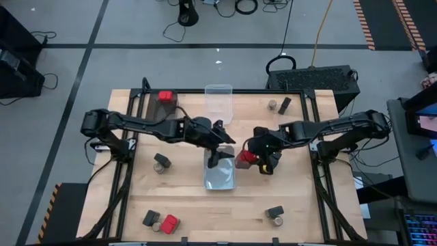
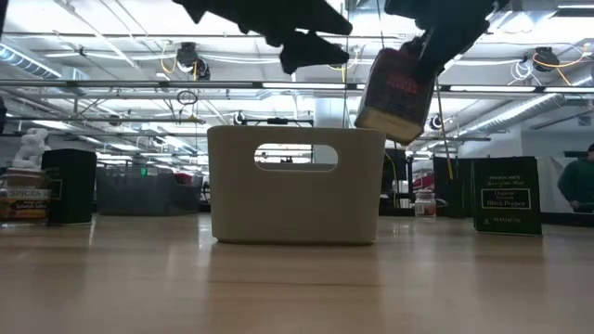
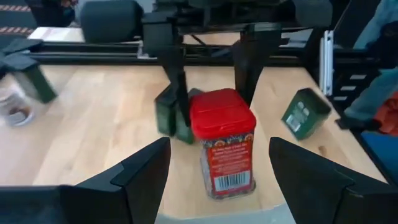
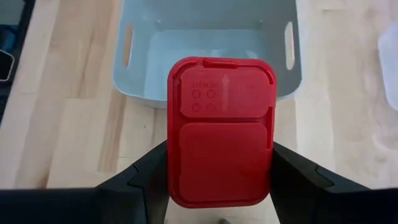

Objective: Sort spices by type
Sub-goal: Put the red seasoning can into the black transparent bin

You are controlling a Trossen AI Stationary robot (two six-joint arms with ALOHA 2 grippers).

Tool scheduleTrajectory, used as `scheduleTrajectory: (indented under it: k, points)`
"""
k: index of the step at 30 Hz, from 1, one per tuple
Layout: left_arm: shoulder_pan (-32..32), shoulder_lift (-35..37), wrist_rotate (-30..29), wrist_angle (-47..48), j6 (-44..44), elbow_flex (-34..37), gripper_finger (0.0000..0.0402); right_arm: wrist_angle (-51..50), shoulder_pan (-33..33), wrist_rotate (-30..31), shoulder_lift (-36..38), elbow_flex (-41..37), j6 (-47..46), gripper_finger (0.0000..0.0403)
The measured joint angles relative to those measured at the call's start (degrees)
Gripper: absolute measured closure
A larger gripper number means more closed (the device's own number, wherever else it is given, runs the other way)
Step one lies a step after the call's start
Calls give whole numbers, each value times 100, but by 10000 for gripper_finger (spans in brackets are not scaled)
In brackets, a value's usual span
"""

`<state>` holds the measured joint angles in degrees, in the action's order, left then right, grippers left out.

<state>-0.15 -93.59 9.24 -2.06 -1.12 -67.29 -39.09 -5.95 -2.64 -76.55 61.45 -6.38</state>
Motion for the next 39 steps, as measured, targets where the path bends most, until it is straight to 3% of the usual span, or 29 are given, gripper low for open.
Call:
scheduleTrajectory:
  k: [4,14,39]
  points:
    - [-173,-195,-278,-56,-10,-123,123,-38,-134,311,0,-2,-48,200]
    - [-447,-464,-732,-581,-13,-140,123,80,-129,268,-28,-2,-50,200]
    - [-506,-749,-1255,-1137,135,-129,123,144,-131,266,-31,-2,-179,200]
